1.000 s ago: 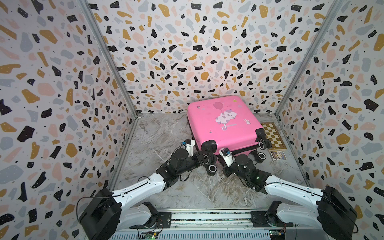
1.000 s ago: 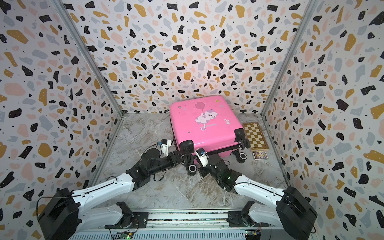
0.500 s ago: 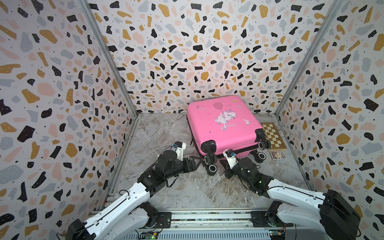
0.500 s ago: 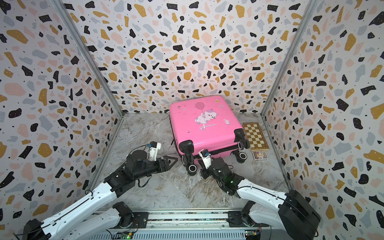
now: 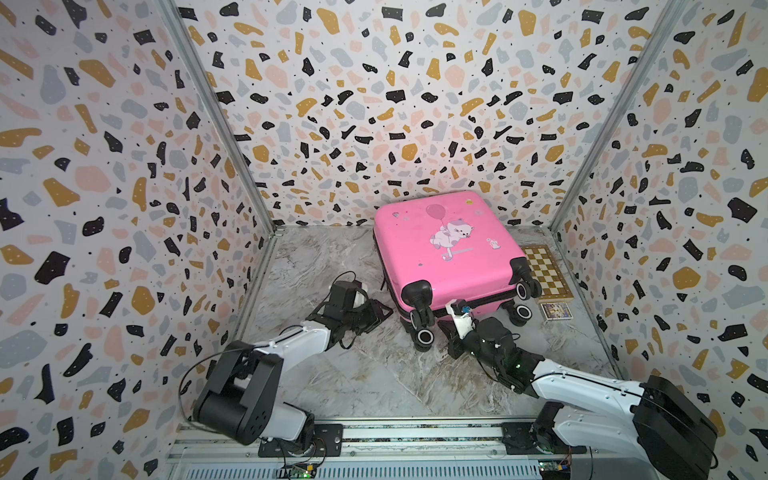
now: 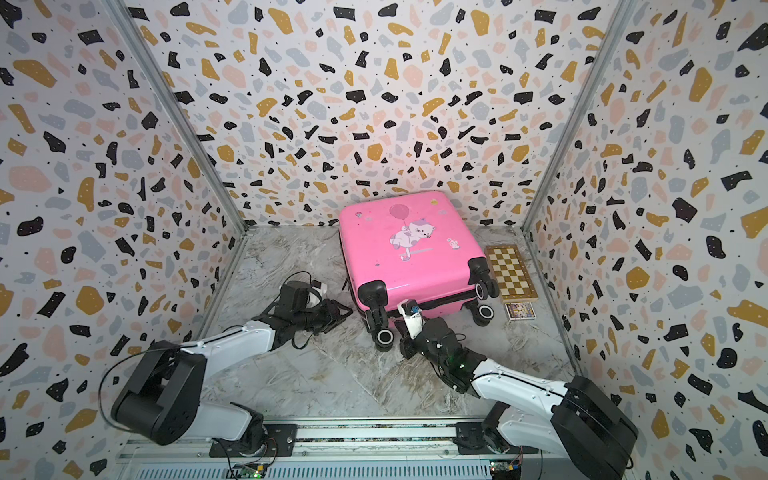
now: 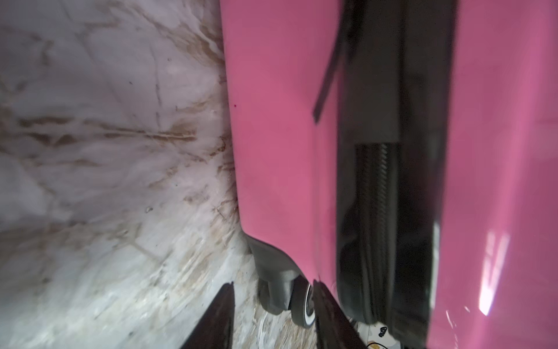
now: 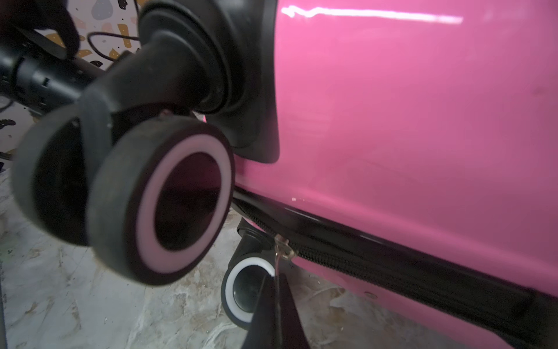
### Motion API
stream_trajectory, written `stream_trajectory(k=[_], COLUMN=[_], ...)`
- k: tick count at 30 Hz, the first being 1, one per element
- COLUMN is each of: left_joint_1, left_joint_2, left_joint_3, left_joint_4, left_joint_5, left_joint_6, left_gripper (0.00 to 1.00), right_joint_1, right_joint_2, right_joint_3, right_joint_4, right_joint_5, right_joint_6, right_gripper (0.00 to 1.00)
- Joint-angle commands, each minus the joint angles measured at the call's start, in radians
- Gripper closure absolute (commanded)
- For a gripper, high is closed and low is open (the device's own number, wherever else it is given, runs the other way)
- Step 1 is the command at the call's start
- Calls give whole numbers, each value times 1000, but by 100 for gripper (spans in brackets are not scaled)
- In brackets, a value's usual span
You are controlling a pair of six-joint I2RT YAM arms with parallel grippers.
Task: Open the suitcase zippers
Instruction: Unzip the zipper on the suitcase.
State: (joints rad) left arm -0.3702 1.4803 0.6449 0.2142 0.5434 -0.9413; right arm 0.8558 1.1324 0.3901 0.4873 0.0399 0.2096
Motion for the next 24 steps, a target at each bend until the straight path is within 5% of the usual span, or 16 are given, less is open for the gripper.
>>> stream_trajectory(k=[1, 24], left_joint_1=[-6, -167], left_joint_2=[69, 158], left_joint_3=[42, 62], left_joint_4=[203, 264], left_joint_5=[56, 13], left_joint_6=[-55, -63], left_gripper=[62, 66], right_joint_1=[49, 243], right_joint_2=[18, 217], right_joint_3=[26, 39], right_joint_4=[23, 348], right_joint_5=[-46, 76], right_joint_6=[16, 82], right_gripper=[100, 100])
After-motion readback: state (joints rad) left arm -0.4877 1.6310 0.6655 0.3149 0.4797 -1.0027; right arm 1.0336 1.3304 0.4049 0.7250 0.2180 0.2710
